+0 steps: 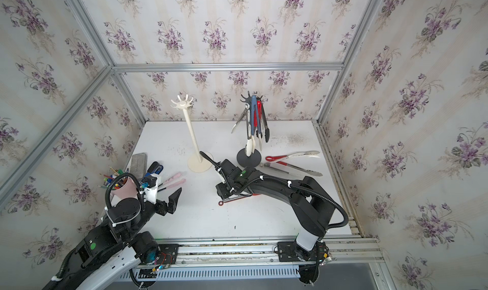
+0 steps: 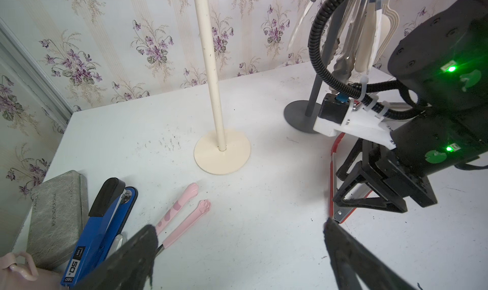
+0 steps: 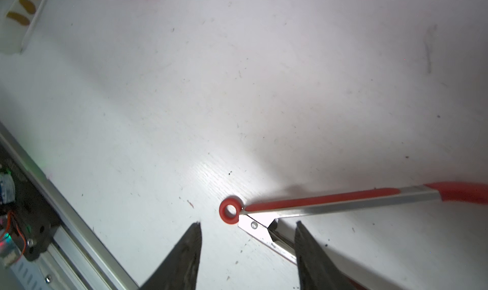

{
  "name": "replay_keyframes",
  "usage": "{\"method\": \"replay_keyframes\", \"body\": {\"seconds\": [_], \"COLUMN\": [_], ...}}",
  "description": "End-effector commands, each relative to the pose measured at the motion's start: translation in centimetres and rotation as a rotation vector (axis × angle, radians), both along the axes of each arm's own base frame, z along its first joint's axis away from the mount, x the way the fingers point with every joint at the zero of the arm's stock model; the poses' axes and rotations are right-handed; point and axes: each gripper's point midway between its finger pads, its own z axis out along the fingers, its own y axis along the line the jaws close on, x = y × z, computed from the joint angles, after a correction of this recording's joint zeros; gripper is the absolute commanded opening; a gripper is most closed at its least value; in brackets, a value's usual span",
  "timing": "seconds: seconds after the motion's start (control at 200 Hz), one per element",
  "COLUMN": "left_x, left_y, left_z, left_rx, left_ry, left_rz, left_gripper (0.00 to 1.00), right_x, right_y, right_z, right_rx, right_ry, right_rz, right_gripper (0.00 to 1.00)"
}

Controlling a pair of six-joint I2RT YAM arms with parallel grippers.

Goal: Hang food tongs on kitchen utensil racks
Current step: Pick up the food tongs from the center of the board.

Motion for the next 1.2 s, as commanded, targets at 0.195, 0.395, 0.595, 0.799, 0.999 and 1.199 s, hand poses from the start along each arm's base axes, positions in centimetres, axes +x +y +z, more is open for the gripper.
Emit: {"method": "replay_keyframes", "body": {"seconds": [0.195,0.395,0.595,0.799,0.999,1.199], "left_x": [0.0,-0.1,0.0,0.1,0.1,0.2], "left_y": [0.0,0.0,0.0,0.1,0.0,0.0], "left_z": [0.5,0.6,0.4,0.4,0.3,0.1], "left_rx": [-0.008,-0.007,0.000,0.006,0.010,0.010], "left_ry": [-0.018,-0.018,-0.012,-0.011,-0.008,-0.004], "left_rz": [-0.003,-0.002,0.001,0.001,0.003,0.005], "left_gripper": [0.99,0.99,0.99,0.99,0.99,0.99], "right_x": [-2.1,-1.5,-1.7,-1.2,-0.6,-0.2], "right_y": [-1.6,-3.8,-5.1,-6.8,-8.2,-9.2], "right_z": [-2.0,-2.7,-3.5,-4.9,-5.5,-6.0], "right_rx": [-0.130,-0.196,-0.244,-0.337,-0.387,-0.403], "right_ry": [-0.041,-0.049,-0.070,-0.085,-0.090,-0.089], "right_rz": [0.471,0.563,0.666,0.702,0.706,0.702], "right_gripper": [0.57,0.56,0.56,0.55,0.55,0.53]}}
